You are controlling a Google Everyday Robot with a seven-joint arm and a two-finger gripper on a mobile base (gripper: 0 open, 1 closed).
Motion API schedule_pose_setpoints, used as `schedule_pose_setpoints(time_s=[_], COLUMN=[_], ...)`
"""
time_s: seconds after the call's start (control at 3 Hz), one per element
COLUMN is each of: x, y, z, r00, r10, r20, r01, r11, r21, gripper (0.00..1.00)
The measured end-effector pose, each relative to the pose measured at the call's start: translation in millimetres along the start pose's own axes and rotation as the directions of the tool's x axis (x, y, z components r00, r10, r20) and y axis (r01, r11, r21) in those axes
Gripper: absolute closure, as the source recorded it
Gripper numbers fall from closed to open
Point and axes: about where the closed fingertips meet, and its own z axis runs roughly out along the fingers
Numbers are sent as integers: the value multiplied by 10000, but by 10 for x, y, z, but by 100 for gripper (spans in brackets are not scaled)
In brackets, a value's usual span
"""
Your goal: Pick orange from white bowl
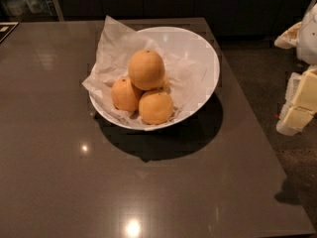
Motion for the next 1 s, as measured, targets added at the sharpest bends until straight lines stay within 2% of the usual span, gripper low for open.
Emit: schedule_pose_setpoints(time_s=[0.33,0.67,1.0], x=[0,-90,-389], y=[0,-15,-77], z=[0,-4,4], r00=[10000,9987,9920], r10=[0,-111,-288], r20=[0,-502,-1226], r01=[0,118,302], r11=[10000,9998,9995], r21=[0,145,98], gripper=[0,0,0])
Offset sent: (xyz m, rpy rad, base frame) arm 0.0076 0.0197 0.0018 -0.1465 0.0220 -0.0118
